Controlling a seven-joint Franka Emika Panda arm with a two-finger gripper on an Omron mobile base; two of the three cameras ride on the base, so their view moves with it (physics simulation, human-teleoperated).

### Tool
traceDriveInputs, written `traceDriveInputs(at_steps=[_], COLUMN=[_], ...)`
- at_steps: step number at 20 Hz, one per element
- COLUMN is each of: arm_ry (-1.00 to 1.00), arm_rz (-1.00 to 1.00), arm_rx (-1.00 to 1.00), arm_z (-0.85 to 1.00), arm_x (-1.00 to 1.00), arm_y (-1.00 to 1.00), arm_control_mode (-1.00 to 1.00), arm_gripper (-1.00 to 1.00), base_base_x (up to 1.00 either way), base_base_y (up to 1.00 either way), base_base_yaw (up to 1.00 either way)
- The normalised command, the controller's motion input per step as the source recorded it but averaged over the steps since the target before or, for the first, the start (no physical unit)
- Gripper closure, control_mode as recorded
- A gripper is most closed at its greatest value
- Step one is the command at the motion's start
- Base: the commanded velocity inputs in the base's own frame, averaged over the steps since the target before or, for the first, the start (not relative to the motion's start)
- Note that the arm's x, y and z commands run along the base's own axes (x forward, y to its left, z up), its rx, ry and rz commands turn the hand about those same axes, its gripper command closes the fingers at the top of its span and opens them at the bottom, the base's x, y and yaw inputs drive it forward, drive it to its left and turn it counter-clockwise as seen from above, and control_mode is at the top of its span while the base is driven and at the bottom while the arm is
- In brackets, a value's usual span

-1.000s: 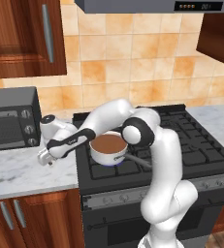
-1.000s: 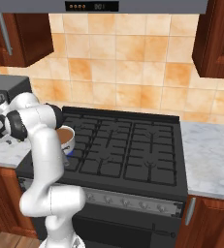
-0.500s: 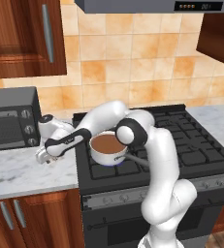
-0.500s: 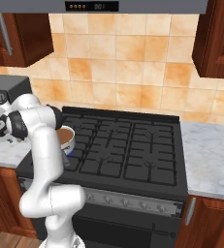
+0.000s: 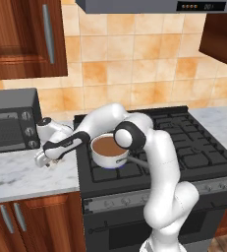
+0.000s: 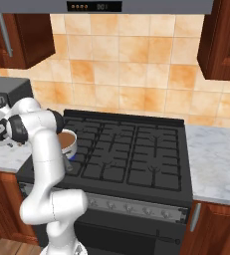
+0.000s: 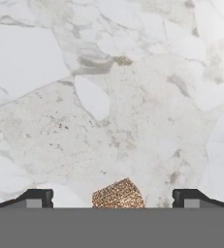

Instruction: Pick up the sugar cube(s) and place them in the saucepan with hot chocolate.

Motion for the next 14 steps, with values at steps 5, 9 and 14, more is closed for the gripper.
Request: traceDriveInputs(at_steps=[5, 9, 14], arm_ry=[0.0, 0.0, 0.0], arm_rz=[0.0, 0.0, 0.0], arm_rx=[0.0, 0.0, 0.0], arm_z=[-0.13, -0.11, -0.02], arm_x=[-0.04, 0.0, 0.0], arm_y=[-0.05, 0.0, -0.02], arm_control_mode=[-1.0, -1.0, -1.0], arm_gripper=[-1.0, 1.0, 1.0], base_base_x=[0.0, 0.0, 0.0], base_base_y=[0.0, 0.0, 0.0], base_base_yaw=[0.0, 0.0, 0.0])
